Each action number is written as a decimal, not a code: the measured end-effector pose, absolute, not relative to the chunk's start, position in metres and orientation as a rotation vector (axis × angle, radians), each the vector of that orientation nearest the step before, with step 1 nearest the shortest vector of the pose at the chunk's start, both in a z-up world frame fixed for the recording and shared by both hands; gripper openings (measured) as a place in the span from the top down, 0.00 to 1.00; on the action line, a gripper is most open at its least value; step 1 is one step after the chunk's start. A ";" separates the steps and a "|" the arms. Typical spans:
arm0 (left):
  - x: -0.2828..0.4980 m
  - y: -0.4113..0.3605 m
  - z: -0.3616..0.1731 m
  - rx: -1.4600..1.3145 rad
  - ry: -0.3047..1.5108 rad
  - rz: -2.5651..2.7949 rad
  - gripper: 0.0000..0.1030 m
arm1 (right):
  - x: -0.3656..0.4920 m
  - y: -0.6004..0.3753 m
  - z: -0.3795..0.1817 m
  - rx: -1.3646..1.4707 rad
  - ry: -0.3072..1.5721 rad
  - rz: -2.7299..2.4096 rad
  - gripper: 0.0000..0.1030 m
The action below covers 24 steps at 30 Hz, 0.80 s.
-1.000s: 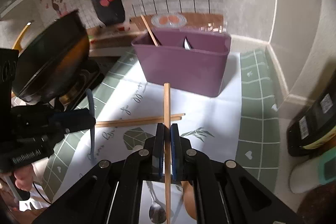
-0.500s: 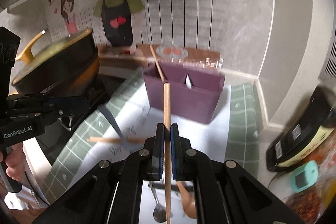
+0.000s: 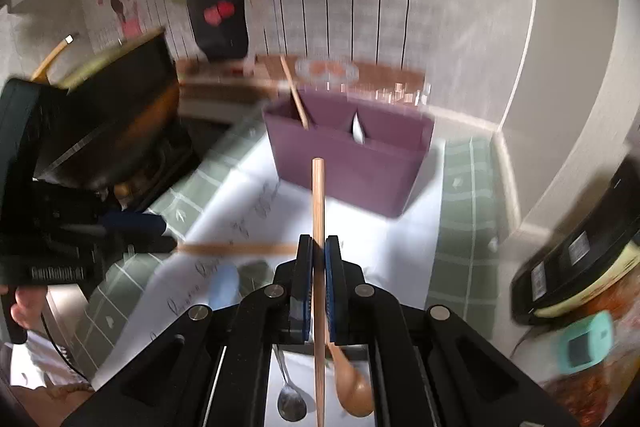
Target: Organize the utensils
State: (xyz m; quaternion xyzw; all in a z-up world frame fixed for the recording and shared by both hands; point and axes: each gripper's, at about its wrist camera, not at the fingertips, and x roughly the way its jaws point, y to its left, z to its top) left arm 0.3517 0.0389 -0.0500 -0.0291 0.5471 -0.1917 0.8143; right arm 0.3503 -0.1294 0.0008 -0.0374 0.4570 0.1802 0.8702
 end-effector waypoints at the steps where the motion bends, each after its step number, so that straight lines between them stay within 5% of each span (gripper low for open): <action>1: 0.349 0.036 -0.057 -0.059 1.184 -0.415 0.53 | 0.351 -0.131 -0.007 -0.072 0.976 0.379 0.95; 6: 0.342 0.017 -0.083 0.002 1.237 -0.404 0.39 | 0.353 -0.135 -0.030 -0.056 1.028 0.388 0.95; 12: 0.352 0.006 -0.103 -0.020 1.265 -0.353 0.39 | 0.351 -0.140 -0.041 -0.040 1.055 0.406 0.95; 15: 0.357 0.005 -0.112 -0.066 1.277 -0.338 0.52 | 0.353 -0.141 -0.044 -0.030 1.060 0.410 0.95; 16: 0.359 0.005 -0.114 -0.068 1.273 -0.331 0.69 | 0.353 -0.141 -0.044 -0.025 1.056 0.413 0.95; 24: 0.343 0.016 -0.077 -0.074 1.079 -0.323 0.69 | 0.346 -0.141 -0.032 -0.016 1.000 0.399 0.95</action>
